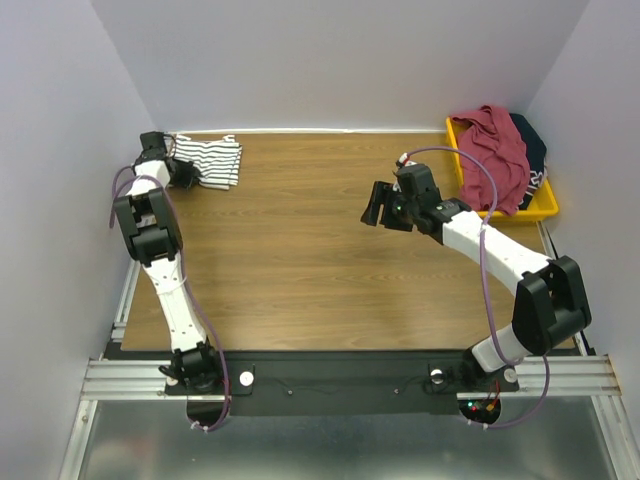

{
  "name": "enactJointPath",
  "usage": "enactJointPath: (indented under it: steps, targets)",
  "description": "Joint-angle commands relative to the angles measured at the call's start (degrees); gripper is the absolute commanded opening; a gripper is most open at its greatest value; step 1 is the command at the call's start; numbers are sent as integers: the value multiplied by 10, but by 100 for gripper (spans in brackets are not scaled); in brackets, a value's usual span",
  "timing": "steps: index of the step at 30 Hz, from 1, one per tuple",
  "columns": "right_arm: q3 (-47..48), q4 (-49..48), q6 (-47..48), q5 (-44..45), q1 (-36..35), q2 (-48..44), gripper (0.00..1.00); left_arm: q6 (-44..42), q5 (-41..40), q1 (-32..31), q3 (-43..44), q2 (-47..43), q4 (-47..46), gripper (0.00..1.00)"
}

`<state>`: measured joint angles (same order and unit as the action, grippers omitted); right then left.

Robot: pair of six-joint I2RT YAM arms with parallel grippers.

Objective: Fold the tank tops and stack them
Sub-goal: Neatly place the folded tank top to the corner

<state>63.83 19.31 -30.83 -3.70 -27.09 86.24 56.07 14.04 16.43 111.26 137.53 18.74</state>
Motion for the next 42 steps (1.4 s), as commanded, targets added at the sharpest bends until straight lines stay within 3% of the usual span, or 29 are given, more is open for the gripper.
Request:
enactJointPath:
  steps: [1, 3, 7, 10, 14, 15, 22, 28, 37, 42]
  targets:
    - [12, -9, 11, -8, -4, -3, 74, -41, -19, 8, 40, 33, 28, 26]
    - [12, -10, 13, -10, -3, -3, 74, -46, -37, 5, 48, 33, 31, 38]
    - [14, -15, 13, -18, -4, -2, 75, -32, -101, 4, -13, -23, 33, 50]
    - [15, -16, 13, -23, -4, -5, 75, -19, -159, 2, -62, -68, 31, 51]
    - [13, -17, 12, -24, -5, -10, 75, -14, -212, -3, -90, -100, 52, 57]
    - [11, -17, 11, -24, -4, -10, 75, -15, -226, -5, -97, -108, 59, 63]
    - [4, -18, 11, -29, -5, -13, 75, -29, -281, -14, -118, -126, 62, 63]
    - [-5, -18, 11, -32, -4, -17, 75, -48, -288, -14, -46, -56, 127, 63]
    - [-3, -18, 10, -35, -4, -17, 75, -43, -253, -25, 26, -4, 145, 63]
    - [-5, -18, 9, -38, -4, -19, 75, -14, -220, -35, 20, 1, 125, 64]
